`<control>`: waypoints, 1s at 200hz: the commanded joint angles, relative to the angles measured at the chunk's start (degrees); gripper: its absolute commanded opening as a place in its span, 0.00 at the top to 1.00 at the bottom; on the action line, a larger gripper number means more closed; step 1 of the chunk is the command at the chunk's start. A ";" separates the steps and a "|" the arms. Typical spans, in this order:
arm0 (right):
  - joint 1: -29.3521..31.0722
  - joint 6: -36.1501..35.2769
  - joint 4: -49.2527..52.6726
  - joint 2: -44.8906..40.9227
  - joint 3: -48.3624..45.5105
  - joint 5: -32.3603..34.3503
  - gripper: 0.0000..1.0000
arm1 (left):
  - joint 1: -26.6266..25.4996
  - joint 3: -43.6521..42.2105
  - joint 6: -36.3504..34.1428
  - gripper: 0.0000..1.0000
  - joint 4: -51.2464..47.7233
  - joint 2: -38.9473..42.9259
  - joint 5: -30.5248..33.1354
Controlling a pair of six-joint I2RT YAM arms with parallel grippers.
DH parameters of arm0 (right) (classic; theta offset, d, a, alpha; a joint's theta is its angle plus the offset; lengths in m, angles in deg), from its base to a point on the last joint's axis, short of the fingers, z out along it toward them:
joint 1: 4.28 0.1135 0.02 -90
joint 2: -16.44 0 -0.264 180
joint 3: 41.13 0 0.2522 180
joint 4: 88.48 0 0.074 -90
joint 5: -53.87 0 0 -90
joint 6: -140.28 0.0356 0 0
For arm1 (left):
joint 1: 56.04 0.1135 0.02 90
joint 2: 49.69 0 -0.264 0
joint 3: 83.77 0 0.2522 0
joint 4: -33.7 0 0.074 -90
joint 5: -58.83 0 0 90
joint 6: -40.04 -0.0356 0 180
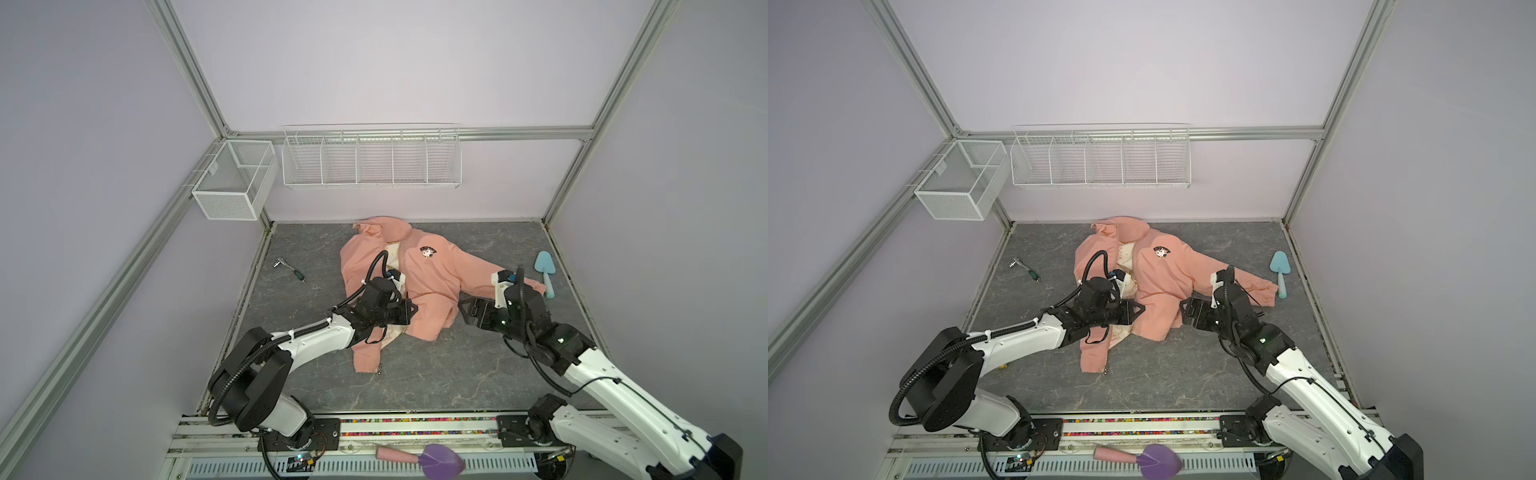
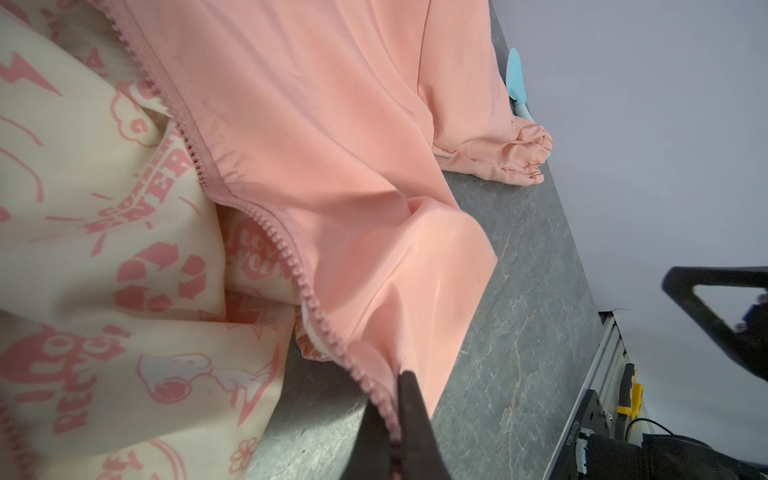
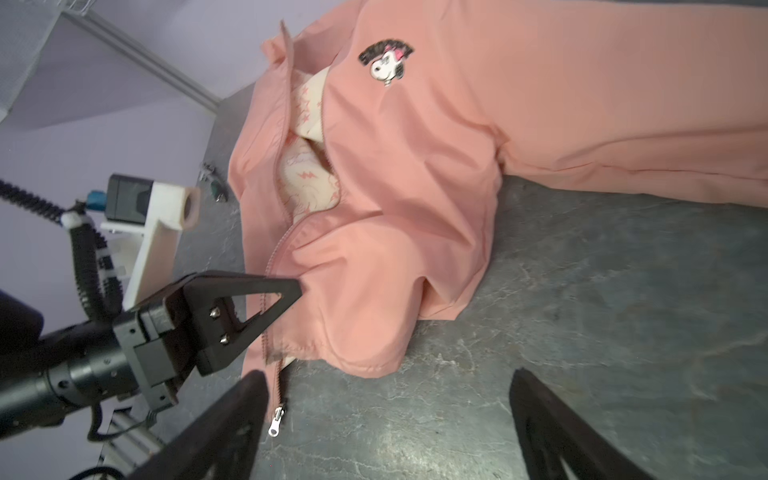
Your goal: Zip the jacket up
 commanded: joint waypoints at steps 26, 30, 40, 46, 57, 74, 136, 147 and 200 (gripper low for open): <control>7.02 11.74 -13.34 4.15 -5.06 -7.87 0.27 | -0.13 1.52 0.78 1.00 0.71 -2.22 -0.74; 7.89 12.52 -14.22 4.41 -5.33 -7.42 0.27 | -0.13 1.42 0.95 1.00 0.97 -2.17 -0.77; 9.79 14.59 -16.63 5.26 -5.99 -6.75 0.27 | -0.13 1.37 1.17 1.00 1.09 -2.07 -0.84; 10.64 15.85 -18.33 5.92 -6.63 -6.67 0.27 | -0.13 1.49 1.21 1.00 1.07 -1.92 -0.95; 11.77 18.87 -22.52 7.24 -8.15 -6.80 0.27 | -0.13 1.72 1.28 1.00 0.70 -1.92 -1.49; 13.66 22.87 -28.87 9.34 -10.24 -5.92 0.23 | -0.13 2.43 1.52 1.00 -0.32 -2.16 -3.05; 19.08 28.50 -35.59 12.14 -11.22 0.46 0.00 | -0.04 3.31 9.60 1.00 4.72 -1.89 -11.76; 19.28 29.77 -36.55 12.05 -12.38 0.90 0.01 | -0.04 3.36 10.35 1.00 4.78 -1.09 -11.84; 20.12 35.37 -45.01 9.09 -19.44 3.34 0.07 | 0.04 2.07 16.66 1.00 11.96 -0.51 -13.43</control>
